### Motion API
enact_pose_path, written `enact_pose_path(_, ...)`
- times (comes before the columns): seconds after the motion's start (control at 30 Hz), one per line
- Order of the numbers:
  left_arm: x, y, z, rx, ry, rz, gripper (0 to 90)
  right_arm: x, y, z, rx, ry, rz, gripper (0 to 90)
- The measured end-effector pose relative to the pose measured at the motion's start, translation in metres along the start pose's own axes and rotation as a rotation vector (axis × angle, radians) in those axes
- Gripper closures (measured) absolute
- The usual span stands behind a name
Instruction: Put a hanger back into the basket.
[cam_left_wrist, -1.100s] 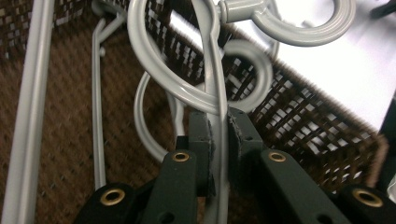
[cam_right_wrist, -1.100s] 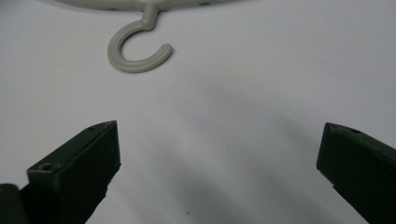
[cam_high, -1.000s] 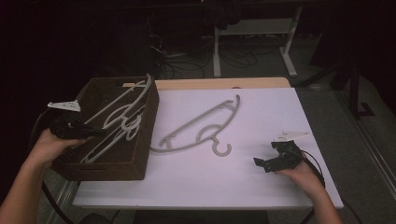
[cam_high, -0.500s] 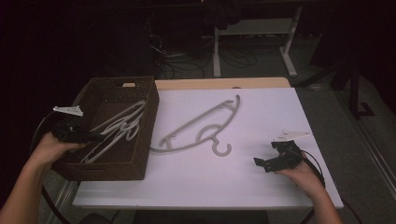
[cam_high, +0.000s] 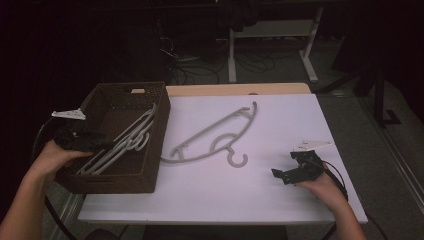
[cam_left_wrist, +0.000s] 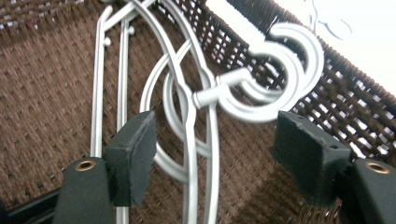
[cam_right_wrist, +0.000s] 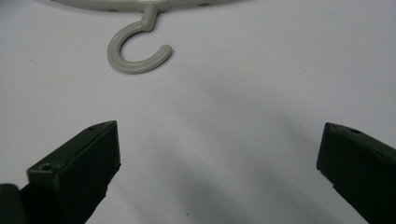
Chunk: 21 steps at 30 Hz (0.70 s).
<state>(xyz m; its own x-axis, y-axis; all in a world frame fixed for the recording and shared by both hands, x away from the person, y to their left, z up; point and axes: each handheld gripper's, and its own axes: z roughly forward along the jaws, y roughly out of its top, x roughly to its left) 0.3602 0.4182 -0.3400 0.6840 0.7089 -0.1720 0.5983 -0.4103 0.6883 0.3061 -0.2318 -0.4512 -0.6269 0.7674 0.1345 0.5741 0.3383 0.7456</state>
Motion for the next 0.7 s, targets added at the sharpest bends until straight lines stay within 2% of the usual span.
enact_pose_path(0.13,-0.011,0.01,-0.001,-0.053,-0.019,0.001,27.5,0.001,0.0,0.0,0.0,0.001,-0.002,0.0)
enact_pose_path(0.27,-0.026,0.024,0.001,-0.078,-0.041,0.021,23.9,0.001,0.0,0.0,-0.003,0.002,0.0,0.0)
enact_pose_path(0.47,-0.058,0.049,0.01,-0.143,-0.06,0.059,22.4,0.001,0.0,0.0,-0.002,0.004,-0.001,0.0)
enact_pose_path(0.53,-0.07,0.058,0.015,-0.16,-0.079,0.07,22.3,0.001,0.0,0.0,-0.003,0.005,-0.001,0.0)
enact_pose_path(0.63,-0.086,0.071,0.022,-0.174,-0.098,0.094,23.1,0.0,0.0,-0.001,-0.01,0.005,0.004,0.0)
enact_pose_path(0.7,-0.098,0.081,0.029,-0.178,-0.109,0.104,26.8,0.0,0.0,-0.002,-0.012,0.007,0.007,0.0)
